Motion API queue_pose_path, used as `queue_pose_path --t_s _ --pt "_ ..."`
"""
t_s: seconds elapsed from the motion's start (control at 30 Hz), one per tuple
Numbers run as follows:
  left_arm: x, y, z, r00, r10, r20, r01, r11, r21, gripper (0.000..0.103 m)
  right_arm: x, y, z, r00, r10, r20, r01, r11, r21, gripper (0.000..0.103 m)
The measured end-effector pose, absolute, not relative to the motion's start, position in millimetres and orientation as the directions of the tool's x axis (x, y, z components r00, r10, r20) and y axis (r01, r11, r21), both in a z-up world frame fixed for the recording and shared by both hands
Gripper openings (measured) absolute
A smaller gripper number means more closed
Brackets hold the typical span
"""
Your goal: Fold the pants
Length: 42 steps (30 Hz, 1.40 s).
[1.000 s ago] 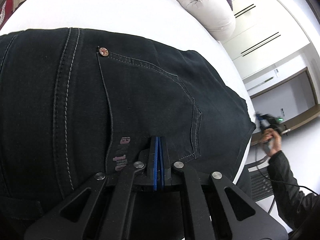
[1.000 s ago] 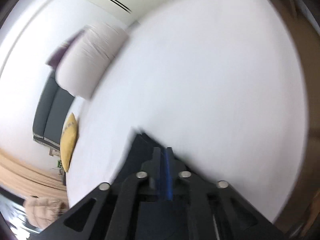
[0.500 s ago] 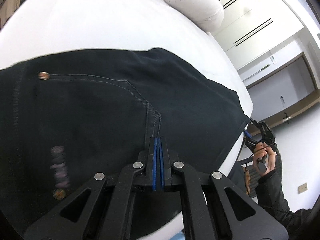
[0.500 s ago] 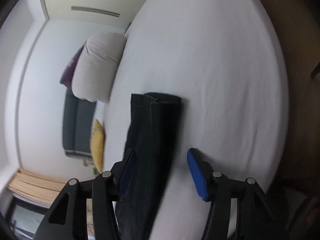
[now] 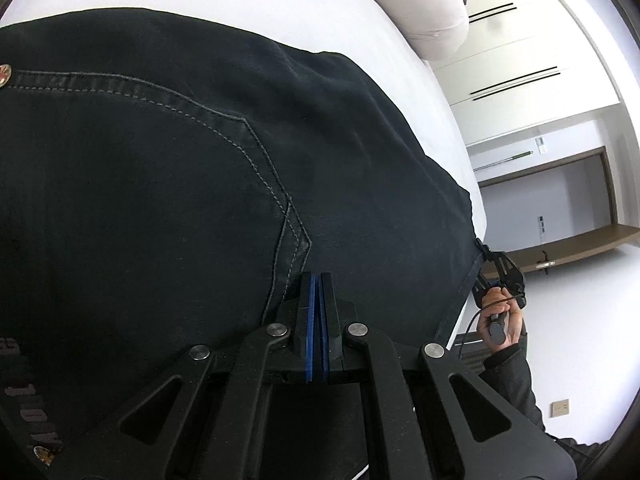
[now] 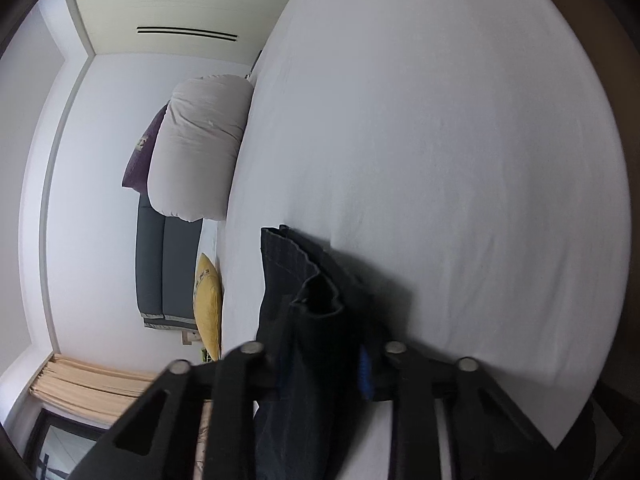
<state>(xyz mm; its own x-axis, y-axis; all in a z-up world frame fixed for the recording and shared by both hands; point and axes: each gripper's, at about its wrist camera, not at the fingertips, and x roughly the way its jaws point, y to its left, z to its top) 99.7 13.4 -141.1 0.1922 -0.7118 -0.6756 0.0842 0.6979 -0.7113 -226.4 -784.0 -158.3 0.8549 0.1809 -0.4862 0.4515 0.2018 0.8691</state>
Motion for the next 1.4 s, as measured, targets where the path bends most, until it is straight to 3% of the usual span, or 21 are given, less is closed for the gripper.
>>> queue_pose_path --t_s 0.23,0.4,0.5,0.57,0.73,0.77,0.83,0.9,0.97,1.1,1.27,1.4 --pt "96 22 -139 0.196 -0.715 -0.671 0.079 0.693 -0.716 0.003 -224 -778 -148 0.842 0.13 -0.524 0.476 0.28 0.834 0.011" --pt "94 20 -139 0.203 -0.716 -0.668 0.075 0.691 -0.719 0.003 -204 -739 -94 0.796 0.072 -0.602 0.473 0.547 0.691 0.011" --pt "92 20 -138 0.206 -0.716 -0.667 0.074 0.691 -0.719 0.003 -184 -677 -52 0.755 0.044 -0.654 0.378 0.785 0.49 0.011" --pt "91 22 -137 0.211 -0.716 -0.666 0.07 0.691 -0.72 0.003 -173 -608 -37 0.707 0.001 -0.707 0.245 0.938 0.246 0.011" --pt "90 19 -130 0.229 -0.707 -0.669 0.046 0.695 -0.718 0.004 -183 -460 -74 0.63 -0.107 -0.769 -0.129 0.962 -0.239 0.011" --pt "89 18 -128 0.233 -0.703 -0.672 0.039 0.697 -0.716 0.006 -186 -441 -93 0.615 -0.145 -0.775 -0.181 0.931 -0.318 0.011" --pt "88 14 -120 0.23 -0.715 -0.661 0.047 0.686 -0.726 0.022 -190 -423 -114 0.615 -0.219 -0.758 -0.209 0.881 -0.424 0.011" --pt "88 11 -113 0.243 -0.744 -0.622 0.056 0.651 -0.757 0.067 -192 -424 -114 0.628 -0.222 -0.746 -0.186 0.888 -0.42 0.011" --pt "89 7 -107 0.257 -0.756 -0.602 0.049 0.632 -0.773 0.081 -192 -426 -112 0.638 -0.224 -0.736 -0.177 0.888 -0.424 0.011" --pt "100 -12 -104 0.21 -0.794 -0.571 0.012 0.586 -0.81 0.082 -204 -410 -102 0.676 -0.243 -0.695 -0.191 0.854 -0.484 0.011" --pt "117 -38 -109 0.116 -0.88 -0.46 -0.054 0.457 -0.888 0.087 -222 -369 -82 0.733 -0.21 -0.647 -0.219 0.828 -0.516 0.011" --pt "128 -42 -112 0.098 -0.889 -0.448 -0.071 0.442 -0.894 0.087 -224 -343 -74 0.746 -0.174 -0.643 -0.236 0.834 -0.499 0.011"
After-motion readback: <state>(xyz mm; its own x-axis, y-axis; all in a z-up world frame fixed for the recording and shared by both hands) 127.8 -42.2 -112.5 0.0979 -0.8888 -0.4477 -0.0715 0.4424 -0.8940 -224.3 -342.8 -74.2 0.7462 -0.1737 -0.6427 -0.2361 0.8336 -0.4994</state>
